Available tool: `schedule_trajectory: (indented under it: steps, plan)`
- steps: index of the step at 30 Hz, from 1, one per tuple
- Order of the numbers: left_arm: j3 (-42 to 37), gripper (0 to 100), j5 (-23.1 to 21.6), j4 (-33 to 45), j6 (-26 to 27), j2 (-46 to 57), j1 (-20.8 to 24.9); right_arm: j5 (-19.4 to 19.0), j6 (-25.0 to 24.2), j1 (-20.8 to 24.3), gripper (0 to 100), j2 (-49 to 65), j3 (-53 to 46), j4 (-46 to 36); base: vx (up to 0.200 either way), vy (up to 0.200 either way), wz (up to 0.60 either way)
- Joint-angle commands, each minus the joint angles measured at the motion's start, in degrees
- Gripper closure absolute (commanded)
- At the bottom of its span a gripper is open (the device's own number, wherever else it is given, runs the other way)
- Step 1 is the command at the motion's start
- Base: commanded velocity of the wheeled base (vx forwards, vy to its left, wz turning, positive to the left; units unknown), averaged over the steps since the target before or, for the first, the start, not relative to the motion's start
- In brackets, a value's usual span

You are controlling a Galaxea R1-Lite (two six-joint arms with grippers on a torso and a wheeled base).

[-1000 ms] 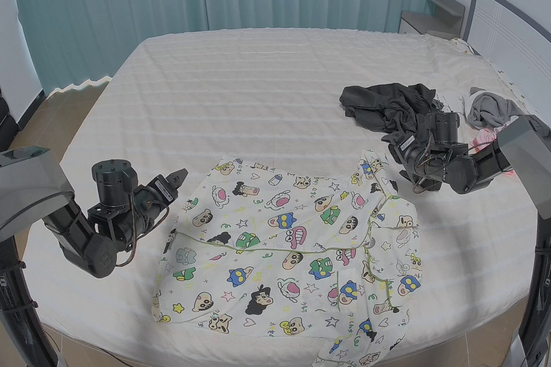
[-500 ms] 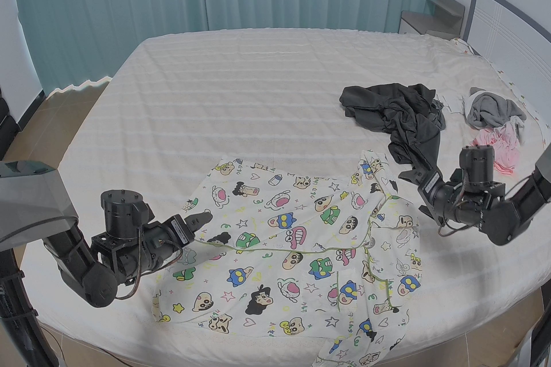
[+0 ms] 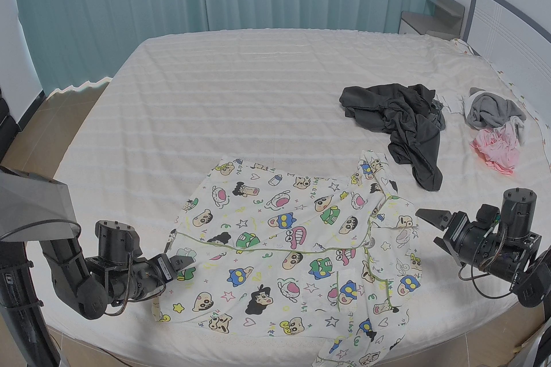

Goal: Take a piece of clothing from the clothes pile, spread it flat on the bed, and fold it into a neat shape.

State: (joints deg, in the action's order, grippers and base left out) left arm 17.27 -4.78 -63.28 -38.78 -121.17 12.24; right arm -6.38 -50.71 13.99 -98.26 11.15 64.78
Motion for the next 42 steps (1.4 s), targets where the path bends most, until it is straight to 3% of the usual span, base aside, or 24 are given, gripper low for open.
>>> schedule_trajectory:
  steps: [1,10,17,18,27,33,35,42]
  plan:
    - [-0.57,0,-0.32,0.18,0.19,-2.66,-1.78,-0.13,0.09,0.86,0,0.61,-1.31,0.26,0.0,0.0,0.0]
    - [-0.49,0,-4.01,-0.09,-0.42,-2.4,-1.87,-0.04,0.18,1.3,0,-0.09,-1.31,0.35,0.0,0.0,0.0]
    - [0.04,0,-7.61,-0.09,-4.9,-2.05,-1.52,-0.04,0.18,1.3,0,-0.88,-1.31,0.35,0.0,0.0,0.0]
    - [0.04,100,-7.79,0.0,-4.99,-2.22,-1.52,-0.04,0.18,1.3,0,-1.06,-1.31,0.43,0.0,0.0,0.0]
    - [1.27,100,-7.17,-0.26,-4.9,-2.05,-3.01,0.05,0.18,1.91,0,-2.38,-2.19,3.16,0.0,0.0,0.0]
    - [2.59,100,-3.92,-0.97,-4.82,-1.17,-3.01,0.14,0.18,2.09,0,-2.73,-2.45,3.6,0.0,0.0,0.0]
    - [2.76,100,-1.29,-4.92,-4.99,-1.78,-3.54,0.14,0.26,2.09,0,-2.64,-2.45,3.69,0.0,0.0,0.0]
    - [1.71,100,-0.58,-23.38,-4.55,-9.17,-6.35,0.49,0.26,2.79,0,-2.29,-2.63,3.69,0.0,0.0,0.0]
